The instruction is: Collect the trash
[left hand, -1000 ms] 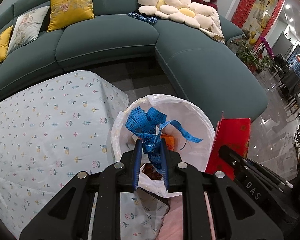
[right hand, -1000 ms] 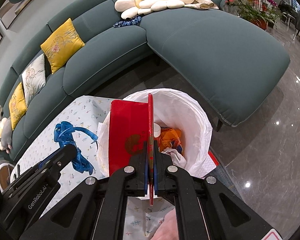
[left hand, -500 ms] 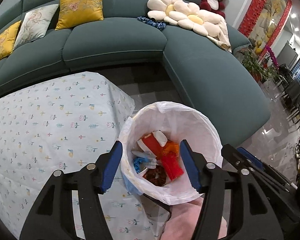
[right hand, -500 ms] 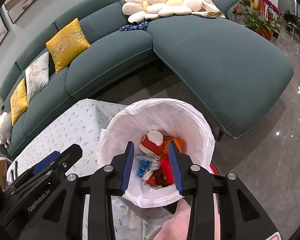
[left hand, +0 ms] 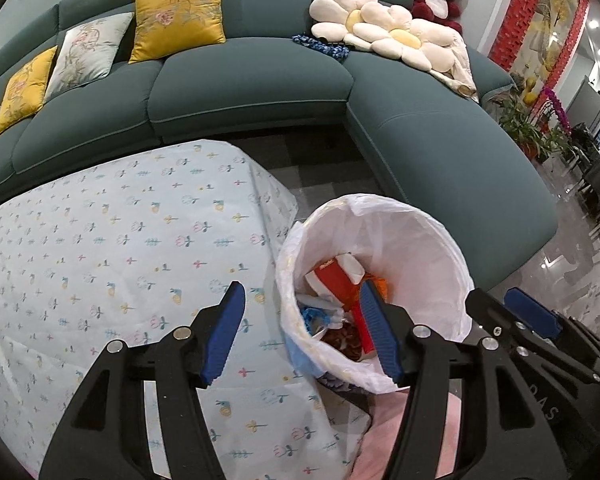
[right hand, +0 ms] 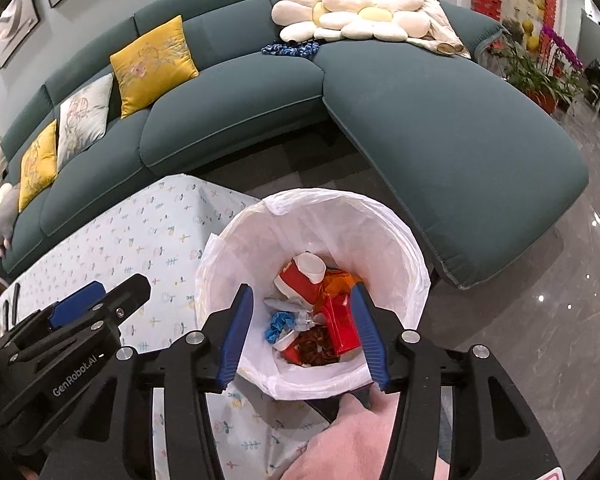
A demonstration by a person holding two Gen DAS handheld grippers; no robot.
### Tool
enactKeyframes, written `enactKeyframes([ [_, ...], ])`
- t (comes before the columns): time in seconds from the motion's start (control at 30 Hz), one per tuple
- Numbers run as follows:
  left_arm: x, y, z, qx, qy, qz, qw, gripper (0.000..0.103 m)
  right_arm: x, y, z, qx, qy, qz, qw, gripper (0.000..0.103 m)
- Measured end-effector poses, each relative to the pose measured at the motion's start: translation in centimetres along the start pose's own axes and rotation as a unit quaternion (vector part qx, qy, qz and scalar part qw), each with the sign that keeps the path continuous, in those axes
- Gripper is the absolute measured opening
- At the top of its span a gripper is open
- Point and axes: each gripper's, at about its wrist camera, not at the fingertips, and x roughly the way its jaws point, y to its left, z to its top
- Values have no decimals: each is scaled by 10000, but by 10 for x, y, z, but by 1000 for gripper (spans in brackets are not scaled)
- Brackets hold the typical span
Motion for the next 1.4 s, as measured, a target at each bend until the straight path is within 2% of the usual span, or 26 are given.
enactKeyframes([
  [0.1, -3, 5, -5, 2, -2, 60, 10000, 57, -1, 5, -4, -119, -5, -38, 9999, 55],
  [0.53, -8, 24, -30, 52, 5, 454, 9990, 74, -4, 18, -28, -772, -69, -357, 9964, 77],
  [0.63, -10, 27, -35, 49, -32, 540, 9985, 82, -4, 19, -32, -801, -61, -357, 9961, 83],
  [0.77, -10, 29, -41, 58, -40, 642, 9979, 86, -3, 19, -38, -831, -58, -416, 9957, 86],
  [0.87, -11, 32, -44, 19, -98, 770, 9970, 89, -2, 18, -41, -830, -77, -402, 9957, 95],
  [1.4, -10, 34, -49, -63, -175, 1040, 9944, 89, 1, 17, -45, -837, -100, -405, 9956, 96],
])
